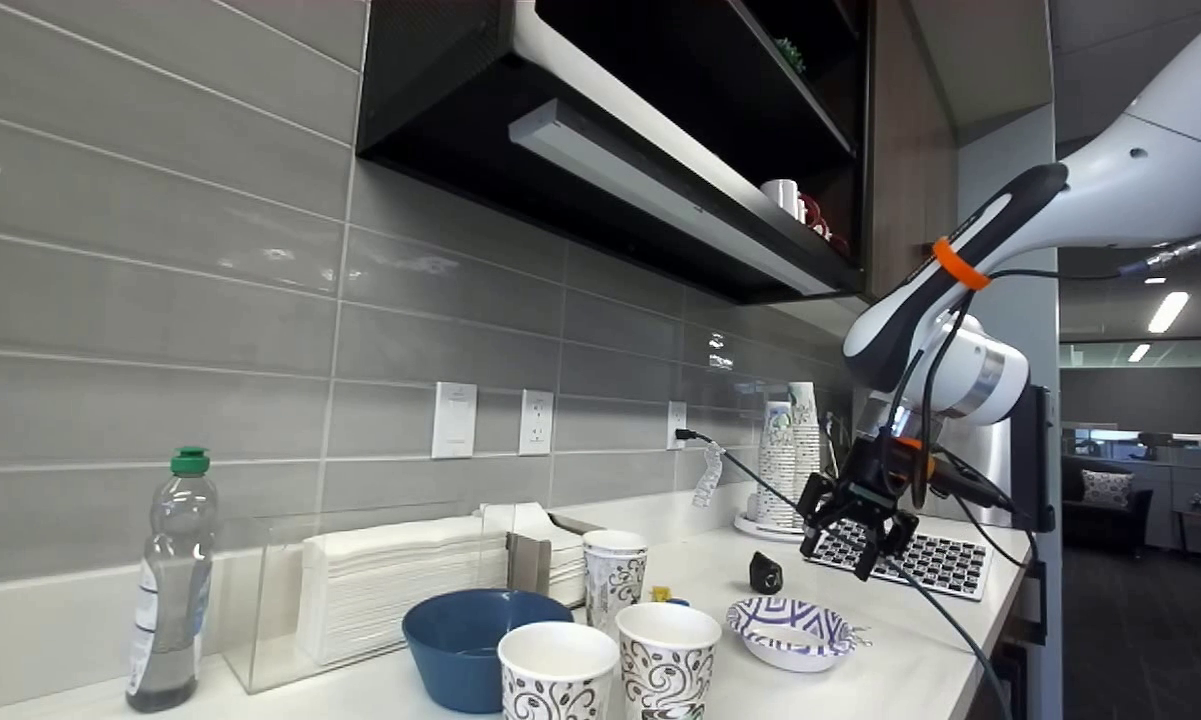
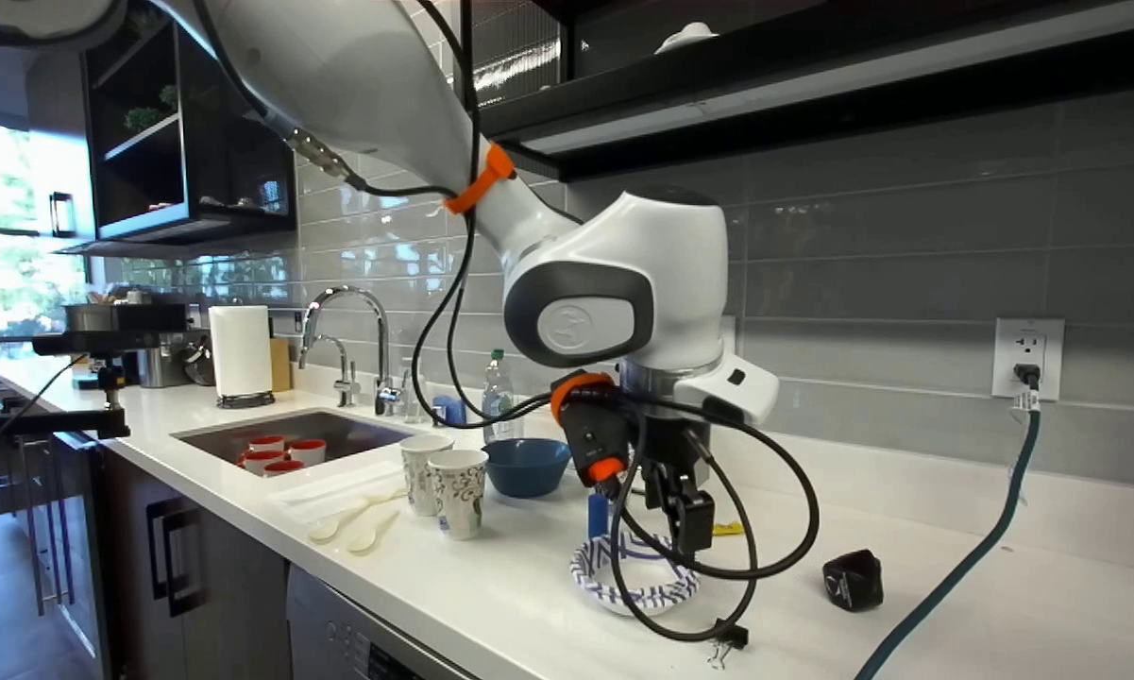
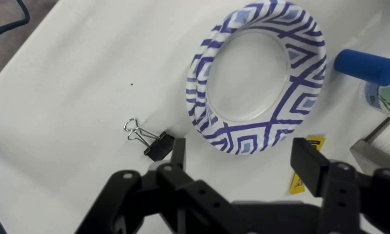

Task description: Put the left plate on the right plate

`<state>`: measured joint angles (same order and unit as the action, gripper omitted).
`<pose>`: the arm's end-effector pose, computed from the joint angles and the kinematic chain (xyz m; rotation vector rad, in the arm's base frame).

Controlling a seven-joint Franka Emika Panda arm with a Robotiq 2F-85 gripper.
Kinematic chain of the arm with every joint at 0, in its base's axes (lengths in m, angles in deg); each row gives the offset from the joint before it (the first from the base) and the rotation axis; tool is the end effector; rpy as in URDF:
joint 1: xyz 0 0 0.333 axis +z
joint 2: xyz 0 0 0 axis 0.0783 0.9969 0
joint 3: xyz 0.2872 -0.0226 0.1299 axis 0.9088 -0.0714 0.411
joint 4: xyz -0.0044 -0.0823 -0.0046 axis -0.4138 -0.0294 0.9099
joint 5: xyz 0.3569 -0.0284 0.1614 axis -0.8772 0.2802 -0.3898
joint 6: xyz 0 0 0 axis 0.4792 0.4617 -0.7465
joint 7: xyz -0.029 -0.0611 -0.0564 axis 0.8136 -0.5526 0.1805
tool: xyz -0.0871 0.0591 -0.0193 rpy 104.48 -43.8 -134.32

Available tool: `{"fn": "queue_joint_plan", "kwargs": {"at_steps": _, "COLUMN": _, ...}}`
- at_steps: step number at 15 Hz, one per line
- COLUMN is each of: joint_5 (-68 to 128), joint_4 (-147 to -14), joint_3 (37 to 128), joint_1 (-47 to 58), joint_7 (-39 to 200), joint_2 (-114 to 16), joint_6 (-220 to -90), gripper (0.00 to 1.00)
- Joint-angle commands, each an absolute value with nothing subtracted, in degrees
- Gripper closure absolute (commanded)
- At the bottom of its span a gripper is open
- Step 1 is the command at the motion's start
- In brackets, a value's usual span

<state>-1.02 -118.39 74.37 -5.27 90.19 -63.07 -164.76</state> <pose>0.4997 -0.2051 0.3542 -2.7019 0.9390 -0.3804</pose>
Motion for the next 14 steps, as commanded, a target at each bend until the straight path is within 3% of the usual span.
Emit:
{"fn": "queue_joint_plan", "kwargs": {"at_steps": 1, "joint_5": 5.80, "joint_4": -120.78, "joint_3": 74.97, "joint_1": -5.40, "joint_7": 83.86, "joint_2": -68.30, "joint_6": -166.46, "gripper": 0.00}}
{"fn": "queue_joint_plan", "kwargs": {"at_steps": 6, "joint_5": 16.00, "joint_4": -121.59, "joint_3": 75.92, "joint_1": -5.40, "joint_7": 76.26, "joint_2": -72.87, "joint_6": -166.14, "gripper": 0.00}}
{"fn": "queue_joint_plan", "kwargs": {"at_steps": 14, "joint_5": 13.13, "joint_4": -119.59, "joint_3": 75.35, "joint_1": -5.39, "joint_7": 79.06, "joint_2": -69.98, "joint_6": -165.30, "gripper": 0.00}}
